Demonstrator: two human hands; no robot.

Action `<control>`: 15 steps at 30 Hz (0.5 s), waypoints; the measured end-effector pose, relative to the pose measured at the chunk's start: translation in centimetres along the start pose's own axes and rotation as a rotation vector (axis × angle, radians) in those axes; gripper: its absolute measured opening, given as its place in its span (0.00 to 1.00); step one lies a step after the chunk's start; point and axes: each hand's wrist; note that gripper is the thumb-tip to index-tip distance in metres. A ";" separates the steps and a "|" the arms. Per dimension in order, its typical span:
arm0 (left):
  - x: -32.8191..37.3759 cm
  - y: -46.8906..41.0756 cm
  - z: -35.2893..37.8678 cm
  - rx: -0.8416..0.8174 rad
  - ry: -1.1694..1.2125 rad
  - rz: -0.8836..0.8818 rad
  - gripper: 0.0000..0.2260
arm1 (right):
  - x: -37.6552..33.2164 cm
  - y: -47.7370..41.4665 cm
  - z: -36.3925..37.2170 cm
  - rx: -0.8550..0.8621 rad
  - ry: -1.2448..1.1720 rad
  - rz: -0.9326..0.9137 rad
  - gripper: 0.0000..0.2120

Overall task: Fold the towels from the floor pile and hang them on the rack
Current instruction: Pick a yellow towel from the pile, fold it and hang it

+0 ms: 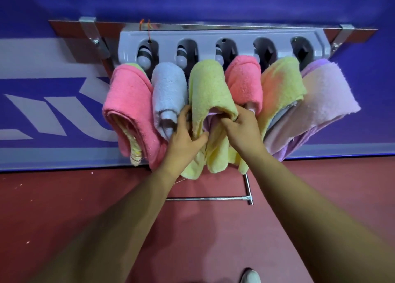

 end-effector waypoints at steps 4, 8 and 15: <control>0.2 -0.5 0.1 -0.058 0.060 -0.053 0.18 | 0.0 0.2 -0.3 -0.038 -0.035 0.005 0.19; 0.1 -0.9 0.6 0.004 -0.029 0.004 0.19 | 0.2 0.7 0.3 -0.014 -0.024 -0.004 0.23; -0.3 -0.2 -0.7 0.151 -0.083 0.004 0.17 | 0.8 0.7 0.0 -0.048 0.096 -0.004 0.31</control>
Point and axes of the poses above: each hand's wrist, its own y-axis away from the middle knuckle, its own z-axis out of the palm, x = y × z, and after that the axes turned 3 degrees about x, right-handed
